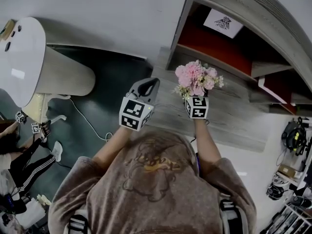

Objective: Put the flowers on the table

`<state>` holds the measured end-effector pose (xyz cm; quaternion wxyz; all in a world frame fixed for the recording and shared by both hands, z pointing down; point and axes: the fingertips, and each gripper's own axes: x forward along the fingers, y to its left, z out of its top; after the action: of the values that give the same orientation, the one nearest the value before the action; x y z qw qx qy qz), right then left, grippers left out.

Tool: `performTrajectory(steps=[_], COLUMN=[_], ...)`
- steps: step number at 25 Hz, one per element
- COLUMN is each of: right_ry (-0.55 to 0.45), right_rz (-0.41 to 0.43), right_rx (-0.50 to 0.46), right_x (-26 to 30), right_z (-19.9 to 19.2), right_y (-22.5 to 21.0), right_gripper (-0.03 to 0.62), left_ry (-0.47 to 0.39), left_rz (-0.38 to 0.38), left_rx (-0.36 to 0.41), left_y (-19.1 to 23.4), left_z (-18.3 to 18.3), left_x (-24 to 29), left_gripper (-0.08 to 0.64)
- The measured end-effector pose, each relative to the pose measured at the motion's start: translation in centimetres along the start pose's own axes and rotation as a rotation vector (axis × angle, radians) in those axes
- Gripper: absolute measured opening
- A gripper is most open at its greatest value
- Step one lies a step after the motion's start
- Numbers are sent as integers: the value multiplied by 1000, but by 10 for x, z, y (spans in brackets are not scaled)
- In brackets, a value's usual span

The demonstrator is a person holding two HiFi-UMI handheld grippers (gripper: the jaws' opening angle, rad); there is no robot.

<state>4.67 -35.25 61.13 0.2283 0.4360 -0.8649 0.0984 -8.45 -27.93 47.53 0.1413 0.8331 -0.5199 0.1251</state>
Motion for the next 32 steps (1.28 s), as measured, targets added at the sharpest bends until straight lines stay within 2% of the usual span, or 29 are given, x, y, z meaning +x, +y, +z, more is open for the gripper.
performTrajectory(steps=[11,32], right_ry=[-42,-24], right_rz=[-5,-7], right_rx=[80,112], right_x=[-1,-11], right_z=[1,-4], right_y=[0,-1], right_gripper=[364,376], left_ry=[11,5], left_rz=[-14,-27], left_rx=[-8,-21], left_y=[1,-8], left_z=[-1,-7], left_x=[6,-2], left_gripper=[15,15])
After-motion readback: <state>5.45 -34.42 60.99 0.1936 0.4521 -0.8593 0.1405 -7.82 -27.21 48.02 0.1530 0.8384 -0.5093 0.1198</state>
